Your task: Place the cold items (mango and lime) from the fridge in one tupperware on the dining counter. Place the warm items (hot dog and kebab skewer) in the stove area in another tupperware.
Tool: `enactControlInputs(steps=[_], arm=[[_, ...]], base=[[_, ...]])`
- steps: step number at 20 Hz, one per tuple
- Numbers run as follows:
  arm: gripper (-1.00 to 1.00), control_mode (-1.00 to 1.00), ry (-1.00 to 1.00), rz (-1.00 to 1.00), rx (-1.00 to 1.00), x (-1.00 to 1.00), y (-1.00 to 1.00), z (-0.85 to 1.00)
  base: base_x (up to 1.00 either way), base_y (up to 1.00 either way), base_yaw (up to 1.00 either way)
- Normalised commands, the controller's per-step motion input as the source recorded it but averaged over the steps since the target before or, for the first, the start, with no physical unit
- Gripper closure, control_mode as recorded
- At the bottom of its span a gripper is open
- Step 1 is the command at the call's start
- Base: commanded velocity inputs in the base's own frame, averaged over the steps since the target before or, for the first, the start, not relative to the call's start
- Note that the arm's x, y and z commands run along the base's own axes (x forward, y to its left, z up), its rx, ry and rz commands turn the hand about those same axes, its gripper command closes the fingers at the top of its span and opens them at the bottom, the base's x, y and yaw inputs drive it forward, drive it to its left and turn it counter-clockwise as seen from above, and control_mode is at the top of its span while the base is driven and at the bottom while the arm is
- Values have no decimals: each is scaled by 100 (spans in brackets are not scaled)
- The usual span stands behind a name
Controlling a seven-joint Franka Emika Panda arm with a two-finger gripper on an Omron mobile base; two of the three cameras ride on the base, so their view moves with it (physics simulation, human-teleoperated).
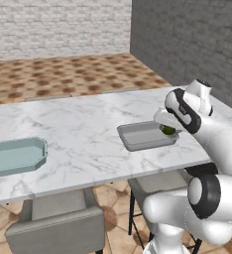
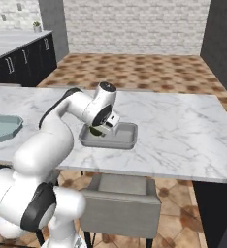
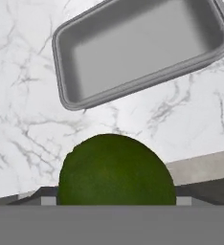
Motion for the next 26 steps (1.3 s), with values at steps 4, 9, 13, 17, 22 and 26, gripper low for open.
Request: enactControlInputs(steps=[4, 9, 13, 17, 22, 26], arm=[[100, -100, 57, -16, -5, 66, -11, -29], [100, -100, 26, -12, -1, 71, -6, -19], [100, -100, 0, -5, -1, 65, -25, -40], [100, -100, 0, 0, -1, 55, -36, -49], [100, -100, 0, 0, -4, 39, -24, -43], [100, -100, 0, 0, -11, 29, -8, -40]], base=[[0, 0, 0], [0, 0, 0], [0, 0, 0], [0, 0, 0], [0, 0, 0], [0, 0, 0]])
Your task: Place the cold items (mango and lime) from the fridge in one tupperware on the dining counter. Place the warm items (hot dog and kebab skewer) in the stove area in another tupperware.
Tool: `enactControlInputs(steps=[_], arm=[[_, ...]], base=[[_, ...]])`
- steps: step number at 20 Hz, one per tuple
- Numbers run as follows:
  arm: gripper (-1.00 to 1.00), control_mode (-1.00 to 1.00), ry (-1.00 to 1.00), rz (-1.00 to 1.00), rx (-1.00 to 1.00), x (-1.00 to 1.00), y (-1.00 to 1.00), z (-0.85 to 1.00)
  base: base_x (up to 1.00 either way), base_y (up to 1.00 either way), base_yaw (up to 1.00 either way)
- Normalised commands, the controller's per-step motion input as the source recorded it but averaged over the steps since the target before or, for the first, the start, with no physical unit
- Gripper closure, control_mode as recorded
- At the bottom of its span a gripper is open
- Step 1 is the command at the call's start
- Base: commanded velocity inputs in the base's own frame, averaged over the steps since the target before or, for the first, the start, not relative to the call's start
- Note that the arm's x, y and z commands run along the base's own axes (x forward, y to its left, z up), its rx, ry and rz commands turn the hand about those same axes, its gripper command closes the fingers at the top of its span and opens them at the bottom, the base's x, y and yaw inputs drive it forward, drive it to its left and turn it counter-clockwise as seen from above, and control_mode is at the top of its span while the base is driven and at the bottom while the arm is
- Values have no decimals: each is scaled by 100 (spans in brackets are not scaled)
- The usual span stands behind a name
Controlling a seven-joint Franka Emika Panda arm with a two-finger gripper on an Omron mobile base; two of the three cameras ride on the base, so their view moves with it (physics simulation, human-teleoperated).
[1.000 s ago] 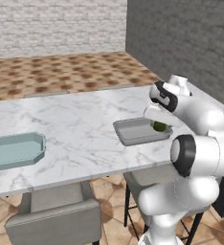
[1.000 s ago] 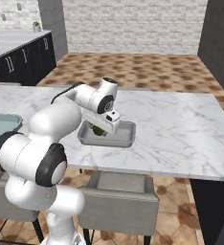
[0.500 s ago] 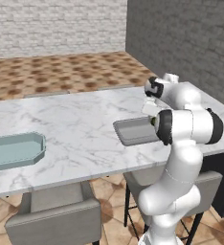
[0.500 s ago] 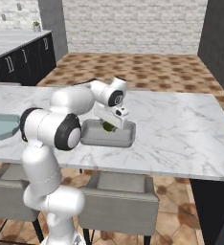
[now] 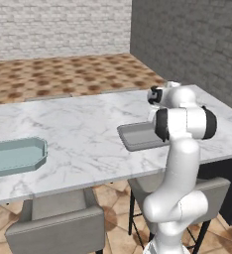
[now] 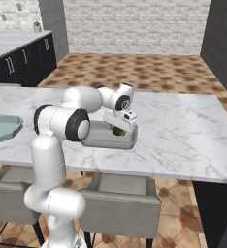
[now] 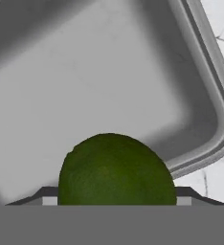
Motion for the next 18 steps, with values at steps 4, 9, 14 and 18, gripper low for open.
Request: enactControlInputs(steps=[4, 9, 14, 18], arm=[[100, -100, 0, 0, 0, 23, -4, -31], [100, -100, 0, 0, 0, 24, -3, -27], [100, -100, 0, 0, 0, 31, -1, -30], [100, -100, 0, 0, 0, 34, 0, -24]], base=[[0, 0, 0], [0, 0, 0], [0, 0, 0], [0, 0, 0]])
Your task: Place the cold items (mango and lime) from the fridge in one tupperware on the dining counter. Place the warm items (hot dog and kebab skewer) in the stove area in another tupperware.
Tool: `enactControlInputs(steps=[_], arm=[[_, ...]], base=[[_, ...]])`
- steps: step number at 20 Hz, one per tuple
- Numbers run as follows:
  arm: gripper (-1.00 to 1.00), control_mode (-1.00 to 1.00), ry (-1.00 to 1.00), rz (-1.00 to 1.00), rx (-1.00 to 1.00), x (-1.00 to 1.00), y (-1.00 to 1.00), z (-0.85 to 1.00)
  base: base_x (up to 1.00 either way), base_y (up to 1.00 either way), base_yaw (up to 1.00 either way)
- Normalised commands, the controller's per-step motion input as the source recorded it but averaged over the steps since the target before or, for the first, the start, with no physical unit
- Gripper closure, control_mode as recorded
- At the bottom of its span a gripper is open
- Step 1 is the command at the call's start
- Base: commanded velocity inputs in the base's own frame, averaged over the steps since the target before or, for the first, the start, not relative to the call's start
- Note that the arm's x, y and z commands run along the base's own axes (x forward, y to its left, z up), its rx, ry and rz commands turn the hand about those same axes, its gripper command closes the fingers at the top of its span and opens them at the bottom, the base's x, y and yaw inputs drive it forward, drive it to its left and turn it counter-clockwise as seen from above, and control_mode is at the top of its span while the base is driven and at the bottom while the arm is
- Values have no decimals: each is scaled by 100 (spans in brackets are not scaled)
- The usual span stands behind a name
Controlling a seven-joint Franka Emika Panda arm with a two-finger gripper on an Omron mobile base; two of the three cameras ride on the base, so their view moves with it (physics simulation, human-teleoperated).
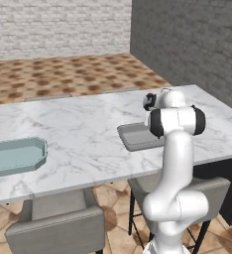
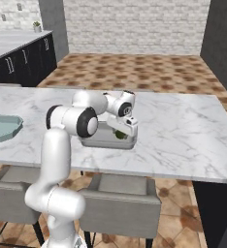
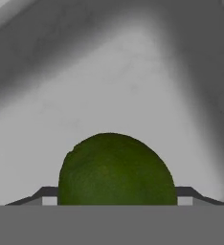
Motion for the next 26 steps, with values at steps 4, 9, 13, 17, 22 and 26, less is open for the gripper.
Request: enactControlInputs(steps=[4, 9, 13, 17, 22, 26], arm=[[100, -100, 0, 0, 0, 41, 0, -20], [100, -100, 0, 0, 0, 28, 0, -24], [-100, -100, -2, 0, -7, 2, 1, -27], [-100, -100, -19, 0, -4, -6, 3, -10], [-100, -100, -46, 0, -10, -31, 10, 4], [-100, -100, -43, 0, -6, -50, 4, 11]], base=[[0, 0, 0], [0, 0, 0], [0, 0, 0], [0, 0, 0], [0, 0, 0], [0, 0, 0]])
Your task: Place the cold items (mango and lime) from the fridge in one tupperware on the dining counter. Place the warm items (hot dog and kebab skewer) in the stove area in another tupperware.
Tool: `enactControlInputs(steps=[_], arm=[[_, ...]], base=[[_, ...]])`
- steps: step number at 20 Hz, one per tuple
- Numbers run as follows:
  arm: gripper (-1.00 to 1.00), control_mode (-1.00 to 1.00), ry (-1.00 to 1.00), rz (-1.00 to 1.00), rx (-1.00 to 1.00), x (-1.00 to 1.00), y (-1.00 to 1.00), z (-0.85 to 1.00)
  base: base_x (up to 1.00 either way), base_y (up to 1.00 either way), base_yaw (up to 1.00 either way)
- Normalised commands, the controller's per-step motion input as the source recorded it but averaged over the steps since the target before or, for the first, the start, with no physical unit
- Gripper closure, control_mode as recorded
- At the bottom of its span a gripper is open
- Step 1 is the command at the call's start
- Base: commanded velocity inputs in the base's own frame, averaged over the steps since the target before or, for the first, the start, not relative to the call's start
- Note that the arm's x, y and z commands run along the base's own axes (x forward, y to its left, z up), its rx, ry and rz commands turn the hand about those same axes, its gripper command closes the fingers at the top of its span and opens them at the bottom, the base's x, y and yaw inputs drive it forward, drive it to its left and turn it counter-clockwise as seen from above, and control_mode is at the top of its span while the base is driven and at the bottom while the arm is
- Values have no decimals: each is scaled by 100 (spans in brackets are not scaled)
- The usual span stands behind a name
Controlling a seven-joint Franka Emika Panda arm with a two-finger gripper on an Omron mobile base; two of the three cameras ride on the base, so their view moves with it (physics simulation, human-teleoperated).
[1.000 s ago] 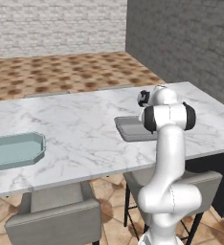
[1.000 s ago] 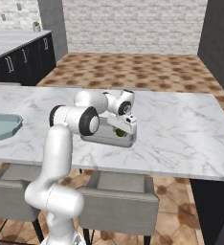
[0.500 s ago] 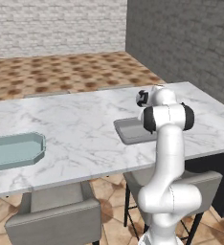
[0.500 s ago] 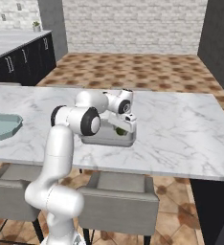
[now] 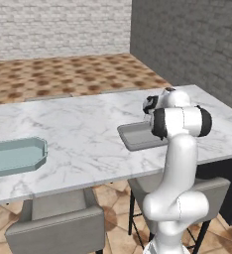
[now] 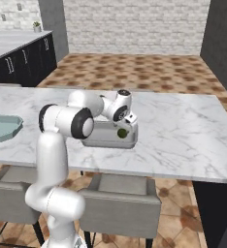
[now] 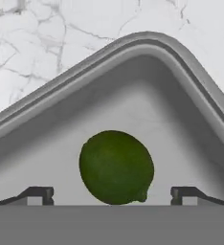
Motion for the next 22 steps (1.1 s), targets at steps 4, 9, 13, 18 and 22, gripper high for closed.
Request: enactControlInputs(steps=[4, 9, 13, 18, 22], arm=[[-100, -100, -54, 0, -8, -66, 7, 36], [-100, -100, -27, 26, -8, -57, 27, 74], [-100, -100, 4, 44, 0, -25, 21, 97], [-100, -100, 35, 43, 1, -12, 17, 95], [-100, -100, 41, 40, 0, -23, 21, 81]], base=[[0, 0, 0], [0, 0, 0], [0, 0, 0], [0, 0, 0], [0, 0, 0]])
